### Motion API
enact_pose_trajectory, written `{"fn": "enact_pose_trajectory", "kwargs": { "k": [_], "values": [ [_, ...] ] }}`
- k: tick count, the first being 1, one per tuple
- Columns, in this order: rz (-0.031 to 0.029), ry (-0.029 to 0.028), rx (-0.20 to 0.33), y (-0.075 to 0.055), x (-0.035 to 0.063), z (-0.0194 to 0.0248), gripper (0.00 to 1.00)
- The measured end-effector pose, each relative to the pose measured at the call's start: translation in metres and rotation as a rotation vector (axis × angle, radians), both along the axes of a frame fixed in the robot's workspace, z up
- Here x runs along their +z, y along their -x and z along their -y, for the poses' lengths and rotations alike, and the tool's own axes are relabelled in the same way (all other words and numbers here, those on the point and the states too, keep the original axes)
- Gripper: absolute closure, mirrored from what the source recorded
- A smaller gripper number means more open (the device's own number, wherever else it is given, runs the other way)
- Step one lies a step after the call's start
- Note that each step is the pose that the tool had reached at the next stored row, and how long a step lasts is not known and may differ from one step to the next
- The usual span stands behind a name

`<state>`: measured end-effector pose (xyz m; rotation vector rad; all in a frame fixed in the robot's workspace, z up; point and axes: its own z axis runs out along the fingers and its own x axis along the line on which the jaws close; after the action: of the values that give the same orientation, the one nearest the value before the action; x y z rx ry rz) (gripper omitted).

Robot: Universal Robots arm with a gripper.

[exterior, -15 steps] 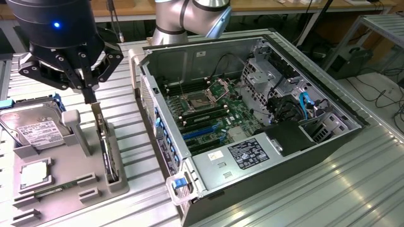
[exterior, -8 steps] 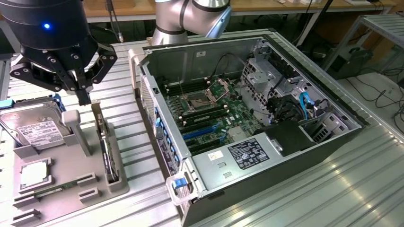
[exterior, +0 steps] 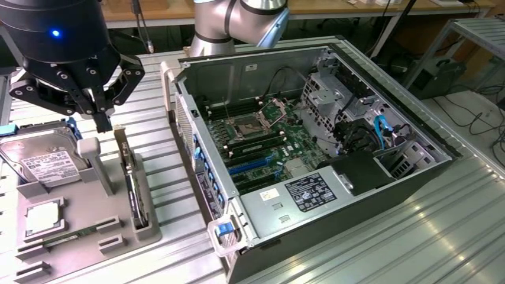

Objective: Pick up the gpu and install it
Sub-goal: 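Pick up the gpu and move the gpu toward the slot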

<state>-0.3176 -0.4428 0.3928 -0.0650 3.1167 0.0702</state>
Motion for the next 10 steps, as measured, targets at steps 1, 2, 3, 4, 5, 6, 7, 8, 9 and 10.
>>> {"fn": "enact_pose_trajectory", "kwargs": {
  "k": [1,2,3,4,5,6,7,8,9,10],
  "values": [
    [0.0000,0.0000,0.000,0.0000,0.0000,0.0000,0.89],
    [0.0000,0.0000,0.000,0.0000,0.0000,0.0000,0.89],
    [0.0000,0.0000,0.000,0.0000,0.0000,0.0000,0.89],
    [0.0000,0.0000,0.000,0.0000,0.0000,0.0000,0.89],
    [0.0000,0.0000,0.001,0.0000,0.0000,0.0000,0.89],
    [0.0000,0.0000,0.001,0.0000,0.0000,0.0000,0.89],
    [0.0000,0.0000,0.001,0.0000,0.0000,0.0000,0.89],
    [0.0000,0.0000,0.001,0.0000,0.0000,0.0000,0.89],
    [0.0001,-0.0001,0.001,0.0000,0.0000,0.0000,0.83],
    [0.0000,0.0000,0.001,0.0000,0.0000,0.0000,0.76]
  ]
}}
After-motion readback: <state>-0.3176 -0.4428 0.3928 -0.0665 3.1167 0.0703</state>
